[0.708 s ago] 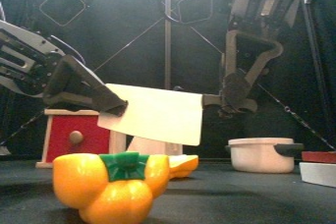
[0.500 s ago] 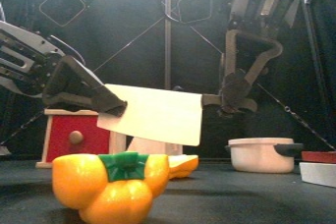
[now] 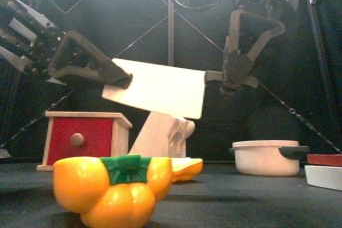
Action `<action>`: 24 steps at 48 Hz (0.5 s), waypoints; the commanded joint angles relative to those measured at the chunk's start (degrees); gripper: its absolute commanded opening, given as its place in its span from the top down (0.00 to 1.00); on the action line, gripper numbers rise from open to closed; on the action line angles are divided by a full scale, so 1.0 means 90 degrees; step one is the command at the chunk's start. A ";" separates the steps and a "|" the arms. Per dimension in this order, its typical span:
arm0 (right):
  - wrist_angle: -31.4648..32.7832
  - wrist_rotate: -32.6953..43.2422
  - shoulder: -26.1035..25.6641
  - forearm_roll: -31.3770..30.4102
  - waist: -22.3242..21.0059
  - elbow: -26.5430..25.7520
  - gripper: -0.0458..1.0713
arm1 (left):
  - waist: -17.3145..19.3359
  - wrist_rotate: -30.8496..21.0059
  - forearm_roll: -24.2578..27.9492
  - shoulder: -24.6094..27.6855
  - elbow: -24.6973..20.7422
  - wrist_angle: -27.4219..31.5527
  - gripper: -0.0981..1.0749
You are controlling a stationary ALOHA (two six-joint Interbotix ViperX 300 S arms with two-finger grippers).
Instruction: Put cleaver in holder
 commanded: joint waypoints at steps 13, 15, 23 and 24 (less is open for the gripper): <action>0.0566 0.0029 -0.0781 0.0186 -0.0186 -0.0098 0.54 | 0.0273 0.0010 -0.0078 -0.0918 0.0215 -0.0029 0.47; 0.0645 0.0029 -0.0850 0.0234 -0.0234 -0.0098 0.54 | 0.0371 0.0010 -0.0107 -0.1094 0.0264 -0.0039 0.47; 0.1123 0.0020 -0.1260 0.0371 -0.0615 -0.0234 0.54 | 0.0996 0.0000 -0.0371 -0.1660 0.0313 -0.0049 0.48; 0.1172 0.0020 -0.1299 0.0391 -0.0664 -0.0254 0.54 | 0.1094 0.0000 -0.0439 -0.1709 0.0303 -0.0049 0.48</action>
